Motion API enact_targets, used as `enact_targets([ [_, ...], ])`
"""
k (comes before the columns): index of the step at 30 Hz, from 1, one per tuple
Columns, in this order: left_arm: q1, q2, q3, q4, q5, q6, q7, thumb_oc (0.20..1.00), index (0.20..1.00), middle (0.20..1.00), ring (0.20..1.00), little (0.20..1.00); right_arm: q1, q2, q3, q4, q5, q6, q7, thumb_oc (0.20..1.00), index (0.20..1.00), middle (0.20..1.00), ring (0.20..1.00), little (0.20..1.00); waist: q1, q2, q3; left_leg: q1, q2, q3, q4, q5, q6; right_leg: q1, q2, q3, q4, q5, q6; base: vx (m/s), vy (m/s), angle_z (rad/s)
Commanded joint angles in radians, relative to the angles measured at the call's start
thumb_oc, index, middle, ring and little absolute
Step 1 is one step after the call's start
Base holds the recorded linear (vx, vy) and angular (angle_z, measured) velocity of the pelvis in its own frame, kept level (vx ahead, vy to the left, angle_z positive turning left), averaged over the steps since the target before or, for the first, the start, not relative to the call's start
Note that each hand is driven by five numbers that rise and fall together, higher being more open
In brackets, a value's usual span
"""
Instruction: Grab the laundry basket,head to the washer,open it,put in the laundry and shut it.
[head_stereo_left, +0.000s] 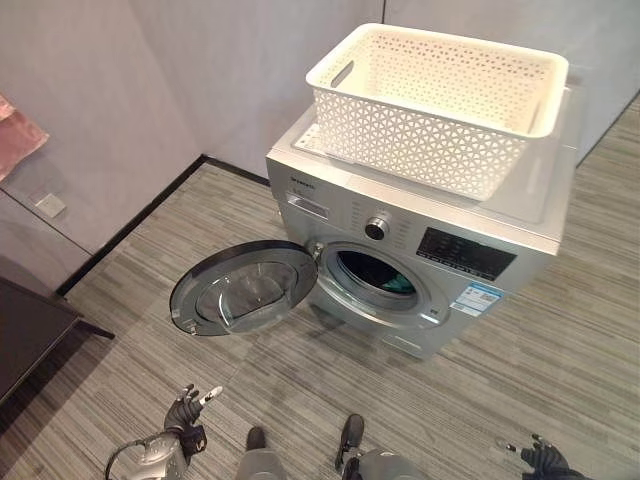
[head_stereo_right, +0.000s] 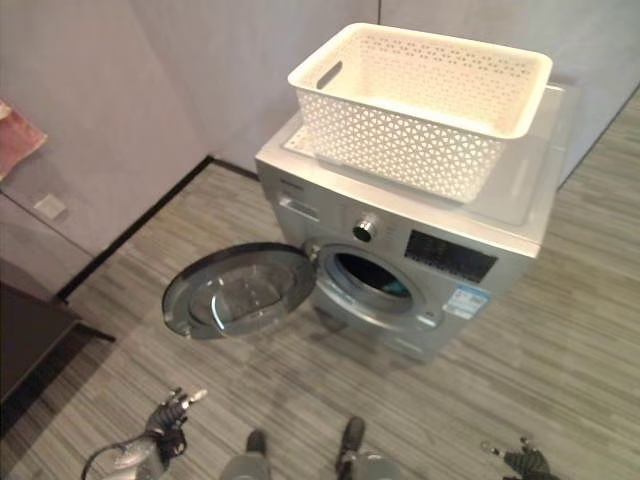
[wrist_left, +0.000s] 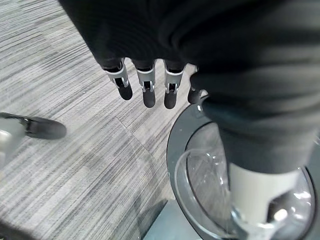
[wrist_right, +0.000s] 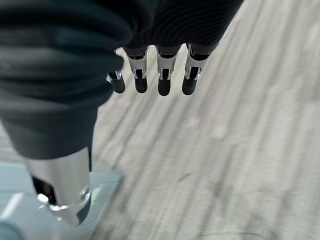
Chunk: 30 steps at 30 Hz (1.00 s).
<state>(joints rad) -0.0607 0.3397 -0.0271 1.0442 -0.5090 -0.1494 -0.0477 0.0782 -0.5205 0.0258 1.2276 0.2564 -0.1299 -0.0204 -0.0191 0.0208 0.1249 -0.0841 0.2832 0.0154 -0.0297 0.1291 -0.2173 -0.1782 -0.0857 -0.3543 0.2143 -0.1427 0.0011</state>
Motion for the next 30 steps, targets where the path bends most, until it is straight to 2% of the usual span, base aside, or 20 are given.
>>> enact_targets([
  [1, -0.001, 0.078, 0.027, -0.015, 0.022, -0.028, 0.021, 1.0, 1.0, 1.0, 1.0, 1.0, 0.023, -0.031, -0.012, 0.018, -0.041, 0.002, 0.006, 1.0, 1.0, 1.0, 1.0, 1.0, 0.026, 0.006, -0.012, -0.019, -0.101, 0.031, -0.002, -0.001, 0.089, 0.137, -0.1, 0.039, -0.14, 0.132, 0.133, 0.0, 0.346, 0.26],
  [3, -0.017, 0.106, 0.025, -0.038, 0.027, -0.036, 0.019, 1.0, 1.0, 1.0, 1.0, 1.0, 0.018, -0.032, 0.005, 0.011, -0.075, 0.01, 0.015, 1.0, 1.0, 1.0, 1.0, 1.0, 0.023, -0.009, 0.001, -0.034, -0.136, 0.036, 0.03, -0.039, 0.105, 0.125, -0.136, 0.066, -0.146, 0.165, 0.148, 0.0, 0.342, -0.15],
  [5, -0.019, 0.119, 0.022, -0.055, 0.031, -0.037, 0.018, 1.0, 1.0, 1.0, 1.0, 1.0, 0.025, -0.029, 0.01, 0.002, -0.084, 0.008, 0.023, 1.0, 1.0, 1.0, 1.0, 1.0, 0.025, -0.017, 0.006, -0.04, -0.147, 0.044, 0.038, -0.053, 0.112, 0.118, -0.148, 0.073, -0.148, 0.174, 0.155, 0.0, 0.245, -0.18],
  [7, -0.062, 0.175, 0.012, -0.078, 0.062, -0.048, 0.029, 1.0, 1.0, 1.0, 1.0, 1.0, 0.029, -0.039, 0.057, -0.028, -0.145, 0.009, 0.045, 1.0, 1.0, 1.0, 1.0, 1.0, 0.026, -0.042, 0.034, -0.071, -0.191, 0.065, 0.064, -0.091, 0.139, 0.083, -0.195, 0.094, -0.15, 0.223, 0.183, -0.09, 0.372, -0.2],
  [9, -0.09, 0.198, 0.013, -0.072, 0.064, -0.051, 0.039, 1.0, 1.0, 1.0, 1.0, 1.0, 0.023, -0.038, 0.076, -0.039, -0.155, 0.007, 0.049, 1.0, 1.0, 1.0, 1.0, 1.0, 0.026, -0.053, 0.047, -0.091, -0.205, 0.071, 0.077, -0.099, 0.147, 0.064, -0.208, 0.108, -0.15, 0.242, 0.191, -0.1, 0.28, -0.3],
  [10, -0.191, 0.253, -0.013, -0.06, 0.09, -0.06, 0.066, 1.0, 1.0, 1.0, 1.0, 1.0, 0.019, -0.021, 0.093, -0.055, -0.142, 0.005, 0.053, 1.0, 1.0, 1.0, 1.0, 1.0, 0.006, -0.075, 0.08, -0.154, -0.234, 0.055, 0.129, -0.126, 0.162, 0.035, -0.223, 0.17, -0.149, 0.27, 0.195, -0.06, 0.197, -0.34],
  [12, -0.191, 0.253, -0.013, -0.06, 0.09, -0.06, 0.066, 1.0, 1.0, 1.0, 1.0, 1.0, 0.019, -0.021, 0.093, -0.055, -0.142, 0.005, 0.053, 1.0, 1.0, 1.0, 1.0, 1.0, 0.006, -0.075, 0.076, -0.158, -0.235, 0.055, 0.129, -0.124, 0.162, 0.031, -0.224, 0.17, -0.149, 0.272, 0.195, -0.06, 0.143, 0.21],
  [13, -0.253, 0.296, -0.021, -0.032, 0.115, -0.066, 0.087, 1.0, 1.0, 1.0, 1.0, 1.0, 0.012, -0.012, 0.122, -0.08, -0.14, 0.0, 0.064, 1.0, 1.0, 1.0, 1.0, 1.0, -0.009, -0.09, 0.092, -0.197, -0.246, 0.057, 0.161, -0.139, 0.168, 0.001, -0.238, 0.191, -0.16, 0.321, 0.197, -0.07, 0.118, 0.28],
  [14, -0.282, 0.322, -0.027, -0.029, 0.129, -0.069, 0.097, 1.0, 1.0, 1.0, 1.0, 1.0, 0.009, -0.014, 0.135, -0.084, -0.146, -0.002, 0.066, 1.0, 1.0, 1.0, 1.0, 1.0, -0.013, -0.096, 0.097, -0.219, -0.25, 0.058, 0.178, -0.143, 0.169, -0.009, -0.242, 0.193, -0.167, 0.339, 0.202, -0.07, 0.119, 0.05],
  [15, -0.283, 0.323, -0.028, -0.029, 0.129, -0.069, 0.097, 1.0, 1.0, 1.0, 1.0, 1.0, 0.009, -0.014, 0.135, -0.084, -0.146, -0.002, 0.065, 1.0, 1.0, 1.0, 1.0, 1.0, -0.013, -0.096, 0.096, -0.222, -0.25, 0.057, 0.18, -0.144, 0.169, -0.011, -0.242, 0.192, -0.167, 0.34, 0.202, -0.05, 0.079, -0.19],
  [16, -0.366, 0.382, -0.055, -0.002, 0.179, -0.065, 0.126, 1.0, 1.0, 1.0, 1.0, 1.0, -0.014, -0.011, 0.165, -0.097, -0.152, -0.005, 0.066, 1.0, 1.0, 1.0, 1.0, 1.0, -0.025, -0.109, 0.111, -0.265, -0.251, 0.055, 0.205, -0.15, 0.17, -0.033, -0.245, 0.195, -0.179, 0.368, 0.211, -0.05, 0.071, 0.03],
  [18, -0.43, 0.44, -0.079, 0.024, 0.223, -0.072, 0.149, 1.0, 1.0, 1.0, 1.0, 1.0, -0.027, -0.007, 0.197, -0.126, -0.158, -0.011, 0.071, 1.0, 1.0, 1.0, 1.0, 1.0, -0.03, -0.128, 0.119, -0.285, -0.246, 0.067, 0.213, -0.153, 0.169, -0.049, -0.241, 0.186, -0.191, 0.388, 0.22, -0.04, 0.082, 0.05],
  [22, -0.573, 0.513, -0.128, 0.093, 0.279, -0.062, 0.181, 1.0, 1.0, 1.0, 1.0, 1.0, -0.038, -0.014, 0.246, -0.18, -0.167, -0.019, 0.08, 1.0, 1.0, 1.0, 1.0, 1.0, -0.045, -0.16, 0.145, -0.315, -0.234, 0.089, 0.249, -0.169, 0.168, -0.07, -0.236, 0.183, -0.206, 0.418, 0.238, 0.01, 0.051, -0.18],
  [26, -0.726, 0.569, -0.192, 0.185, 0.342, -0.057, 0.207, 1.0, 1.0, 1.0, 1.0, 1.0, -0.069, -0.033, 0.29, -0.233, -0.165, -0.033, 0.078, 1.0, 1.0, 1.0, 1.0, 1.0, -0.083, -0.196, 0.168, -0.38, -0.211, 0.116, 0.307, -0.187, 0.164, -0.115, -0.231, 0.195, -0.223, 0.453, 0.252, 0.0, 0.057, -0.25],
  [30, -0.823, 0.584, -0.234, 0.199, 0.345, -0.057, 0.235, 1.0, 1.0, 1.0, 1.0, 1.0, -0.081, -0.05, 0.314, -0.297, -0.154, -0.045, 0.075, 1.0, 1.0, 1.0, 1.0, 1.0, -0.113, -0.219, 0.18, -0.436, -0.192, 0.124, 0.334, -0.191, 0.166, -0.162, -0.222, 0.207, -0.235, 0.469, 0.258, -0.01, 0.005, -0.21],
])
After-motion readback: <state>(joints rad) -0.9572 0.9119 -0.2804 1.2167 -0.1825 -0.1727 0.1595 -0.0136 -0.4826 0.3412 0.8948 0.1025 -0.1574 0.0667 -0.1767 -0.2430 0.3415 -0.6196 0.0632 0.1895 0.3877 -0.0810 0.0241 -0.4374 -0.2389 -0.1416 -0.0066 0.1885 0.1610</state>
